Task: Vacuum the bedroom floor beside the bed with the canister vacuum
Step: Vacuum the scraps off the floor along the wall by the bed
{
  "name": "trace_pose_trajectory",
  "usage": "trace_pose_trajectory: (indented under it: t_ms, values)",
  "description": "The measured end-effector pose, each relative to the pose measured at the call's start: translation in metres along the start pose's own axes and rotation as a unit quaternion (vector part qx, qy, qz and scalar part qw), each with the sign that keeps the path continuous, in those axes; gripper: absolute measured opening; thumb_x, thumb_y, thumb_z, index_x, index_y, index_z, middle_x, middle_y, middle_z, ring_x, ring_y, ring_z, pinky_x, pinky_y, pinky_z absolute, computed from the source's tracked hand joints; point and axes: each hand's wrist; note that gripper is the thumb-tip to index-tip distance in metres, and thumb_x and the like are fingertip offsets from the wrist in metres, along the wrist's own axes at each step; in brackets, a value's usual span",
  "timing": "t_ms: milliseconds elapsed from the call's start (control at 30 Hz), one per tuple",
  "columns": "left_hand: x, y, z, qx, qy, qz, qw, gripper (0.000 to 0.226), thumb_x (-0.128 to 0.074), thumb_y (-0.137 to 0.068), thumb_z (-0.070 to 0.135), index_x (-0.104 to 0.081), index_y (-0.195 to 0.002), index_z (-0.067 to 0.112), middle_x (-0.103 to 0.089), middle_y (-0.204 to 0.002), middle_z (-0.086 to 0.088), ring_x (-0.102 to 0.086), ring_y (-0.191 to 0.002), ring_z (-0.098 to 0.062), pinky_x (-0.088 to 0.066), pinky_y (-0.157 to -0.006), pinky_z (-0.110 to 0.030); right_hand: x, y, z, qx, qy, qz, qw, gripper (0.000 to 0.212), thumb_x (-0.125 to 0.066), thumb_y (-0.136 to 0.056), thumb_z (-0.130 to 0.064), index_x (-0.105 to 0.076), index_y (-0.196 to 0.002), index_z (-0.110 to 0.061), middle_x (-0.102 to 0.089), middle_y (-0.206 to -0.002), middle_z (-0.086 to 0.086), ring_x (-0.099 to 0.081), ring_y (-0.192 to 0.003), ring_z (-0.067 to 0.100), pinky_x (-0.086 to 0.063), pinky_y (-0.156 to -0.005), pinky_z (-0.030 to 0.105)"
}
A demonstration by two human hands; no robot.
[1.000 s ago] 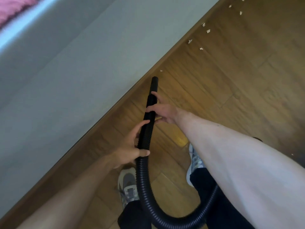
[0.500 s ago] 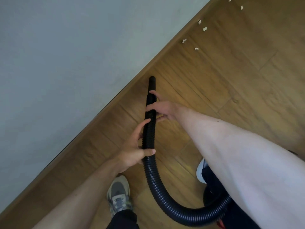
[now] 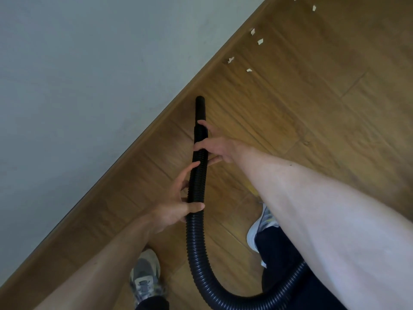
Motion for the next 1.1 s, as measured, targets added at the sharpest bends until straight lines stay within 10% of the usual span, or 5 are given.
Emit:
trace_pose_trajectory:
  t_ms: [700,1100]
  values:
    - [-0.063,-0.079,0.080,-0.061,-0.109,-0.025,0.992,0.099,-0.074,-0.079,-0.007,-0.031,-0.142,0.056,-0.045,-0.132,0.019,-0.046,-0.121,-0.005,-0.051,-0.099,-0.034,0.131,-0.003,-0.023,0.007,-0.032,0.038,0.999,0.087,-0.065,-0.090,-0.003,-0.022,-0.150,-0.049,-0.047,-0.140,0.005,-0.058,-0.094,0.014,-0.058,-0.058,0.027]
    - [-0.064,-0.092,0.092,-0.075,-0.118,-0.018,0.990,0.098,-0.074,-0.080,-0.005,-0.029,-0.144,0.053,-0.045,-0.136,0.013,-0.045,-0.121,-0.004,-0.048,-0.093,-0.024,0.145,-0.012,-0.038,0.017,-0.041,0.027,0.999,0.090,-0.068,-0.087,0.001,-0.025,-0.150,-0.047,-0.045,-0.144,0.007,-0.057,-0.111,0.023,-0.060,-0.058,0.029]
Point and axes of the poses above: each hand's wrist, its own y-axis away from the middle knuckle, its own x-axis out of the back of the hand, z = x × y
